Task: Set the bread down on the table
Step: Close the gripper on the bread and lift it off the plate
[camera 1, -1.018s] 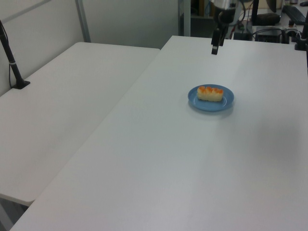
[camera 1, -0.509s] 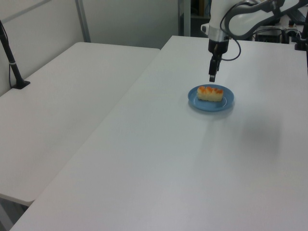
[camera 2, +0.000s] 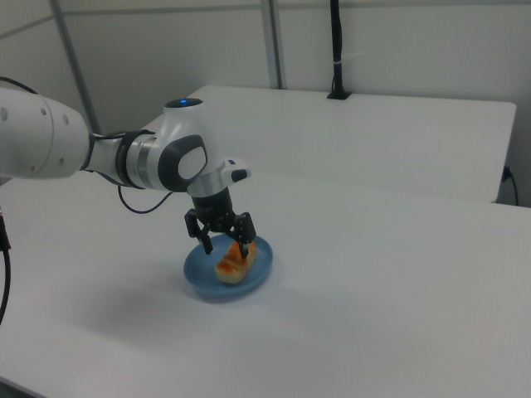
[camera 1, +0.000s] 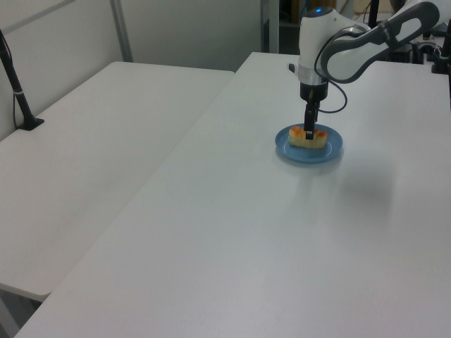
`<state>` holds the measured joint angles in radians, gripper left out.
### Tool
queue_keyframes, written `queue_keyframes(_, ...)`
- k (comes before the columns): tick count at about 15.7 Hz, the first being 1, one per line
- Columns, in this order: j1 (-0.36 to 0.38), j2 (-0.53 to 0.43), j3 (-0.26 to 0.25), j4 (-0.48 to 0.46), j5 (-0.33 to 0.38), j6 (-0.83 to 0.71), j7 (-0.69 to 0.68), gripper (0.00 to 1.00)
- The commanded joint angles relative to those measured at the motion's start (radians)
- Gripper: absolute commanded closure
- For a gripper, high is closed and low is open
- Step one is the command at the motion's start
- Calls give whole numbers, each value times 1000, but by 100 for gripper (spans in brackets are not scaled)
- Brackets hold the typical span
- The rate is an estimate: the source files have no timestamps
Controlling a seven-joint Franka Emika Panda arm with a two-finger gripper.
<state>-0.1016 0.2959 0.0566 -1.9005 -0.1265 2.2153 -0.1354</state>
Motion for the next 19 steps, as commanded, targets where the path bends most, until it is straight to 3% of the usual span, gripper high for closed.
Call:
queue_keyframes(1,20,9,-3,-3,-18,18,3,37)
queue_keyframes(4,20,14,-3,-3,-33,18,3,42)
queue_keyframes(7,17,14,-3,0,-47,18,3,71)
queue_keyframes(8,13,11,-3,3,-47,17,3,77)
queue_keyframes(14,2,3,-3,69,-33,1,3,84)
queue_keyframes(19,-3,57,-4,234,-32,-11,2,86)
